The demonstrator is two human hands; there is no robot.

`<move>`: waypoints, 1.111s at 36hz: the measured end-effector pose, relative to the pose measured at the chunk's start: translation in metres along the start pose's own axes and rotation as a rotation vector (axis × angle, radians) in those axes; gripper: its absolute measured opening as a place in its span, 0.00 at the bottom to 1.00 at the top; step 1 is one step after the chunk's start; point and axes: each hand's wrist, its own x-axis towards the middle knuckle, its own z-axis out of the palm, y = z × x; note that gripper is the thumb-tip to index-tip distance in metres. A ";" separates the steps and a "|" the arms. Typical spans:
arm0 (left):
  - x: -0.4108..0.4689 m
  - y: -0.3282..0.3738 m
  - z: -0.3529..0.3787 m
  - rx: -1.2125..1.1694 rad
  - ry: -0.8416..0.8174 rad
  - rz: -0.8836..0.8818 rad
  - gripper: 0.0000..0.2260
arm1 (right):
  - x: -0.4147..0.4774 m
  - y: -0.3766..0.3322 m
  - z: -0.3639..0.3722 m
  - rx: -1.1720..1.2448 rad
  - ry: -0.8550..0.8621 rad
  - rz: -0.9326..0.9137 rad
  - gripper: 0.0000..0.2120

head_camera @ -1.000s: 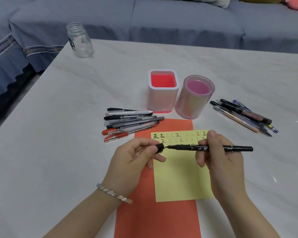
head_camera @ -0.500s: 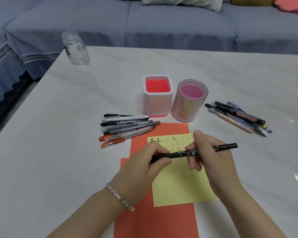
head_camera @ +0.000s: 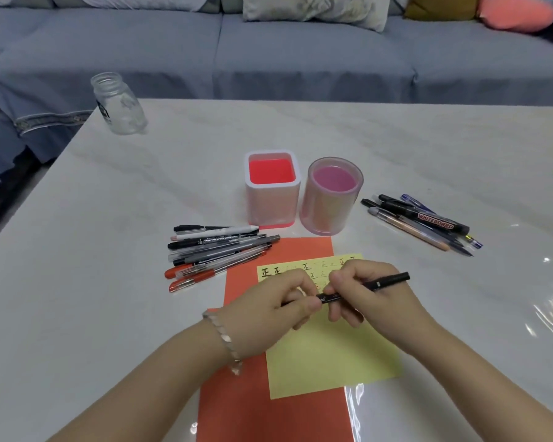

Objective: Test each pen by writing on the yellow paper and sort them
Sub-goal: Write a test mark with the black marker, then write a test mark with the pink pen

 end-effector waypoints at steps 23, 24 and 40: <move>-0.008 -0.076 -0.073 0.830 0.897 -0.065 0.06 | 0.098 0.067 -0.104 -1.375 0.376 0.234 0.12; -0.004 -0.080 -0.076 0.872 0.893 -0.075 0.03 | 0.097 0.066 -0.104 -1.358 0.378 0.247 0.16; 0.002 -0.023 -0.014 0.619 0.513 0.364 0.23 | 0.024 0.010 -0.026 -0.855 -0.030 -0.314 0.09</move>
